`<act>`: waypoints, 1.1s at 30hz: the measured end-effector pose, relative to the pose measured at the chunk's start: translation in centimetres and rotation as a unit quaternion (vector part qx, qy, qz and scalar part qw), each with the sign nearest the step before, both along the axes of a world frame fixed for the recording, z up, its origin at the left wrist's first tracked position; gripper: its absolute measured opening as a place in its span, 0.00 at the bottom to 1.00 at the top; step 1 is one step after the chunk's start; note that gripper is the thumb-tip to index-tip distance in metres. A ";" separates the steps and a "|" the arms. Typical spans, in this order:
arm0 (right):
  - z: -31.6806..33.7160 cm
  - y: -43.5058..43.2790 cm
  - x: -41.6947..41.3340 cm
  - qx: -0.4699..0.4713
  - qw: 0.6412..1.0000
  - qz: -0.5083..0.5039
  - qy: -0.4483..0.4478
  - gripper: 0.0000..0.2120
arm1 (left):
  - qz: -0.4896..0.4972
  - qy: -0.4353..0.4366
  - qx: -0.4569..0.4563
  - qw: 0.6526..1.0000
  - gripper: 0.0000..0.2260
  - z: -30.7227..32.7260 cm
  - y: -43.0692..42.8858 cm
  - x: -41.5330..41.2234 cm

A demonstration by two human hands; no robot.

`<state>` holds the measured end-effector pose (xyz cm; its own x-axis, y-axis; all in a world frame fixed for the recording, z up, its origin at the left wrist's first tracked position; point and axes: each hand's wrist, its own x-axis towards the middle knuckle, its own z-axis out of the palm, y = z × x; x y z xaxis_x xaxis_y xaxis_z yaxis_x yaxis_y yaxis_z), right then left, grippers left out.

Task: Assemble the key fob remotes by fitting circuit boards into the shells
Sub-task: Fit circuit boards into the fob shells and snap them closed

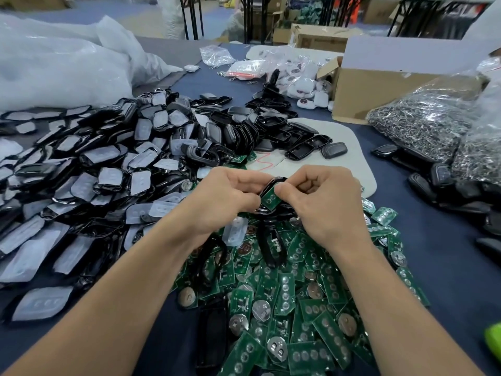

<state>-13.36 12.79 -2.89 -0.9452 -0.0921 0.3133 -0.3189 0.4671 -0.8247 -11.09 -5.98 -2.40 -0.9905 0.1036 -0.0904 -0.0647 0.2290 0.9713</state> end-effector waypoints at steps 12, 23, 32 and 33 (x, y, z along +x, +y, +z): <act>0.2 -1.4 1.1 0.028 0.998 -0.061 -0.013 0.10 | 0.110 0.054 0.064 0.990 0.20 -0.6 0.6 0.2; -0.1 -1.2 0.6 -0.124 0.987 0.045 -0.093 0.08 | 0.092 0.052 0.032 0.994 0.18 0.2 1.3 0.5; 0.1 0.0 0.6 -0.081 0.994 0.038 -0.065 0.10 | 0.080 0.252 -0.302 0.916 0.22 0.7 2.4 1.8; 0.1 -0.1 0.7 -0.084 0.994 0.035 -0.063 0.10 | 0.097 0.268 -0.308 0.908 0.22 0.7 2.5 1.8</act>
<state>-12.68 12.68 -2.82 -0.9708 -0.1156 0.2100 -0.2357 0.2995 -0.9245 -9.30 -3.44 -1.69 -0.9033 0.0155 0.4287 0.2820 0.7746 0.5662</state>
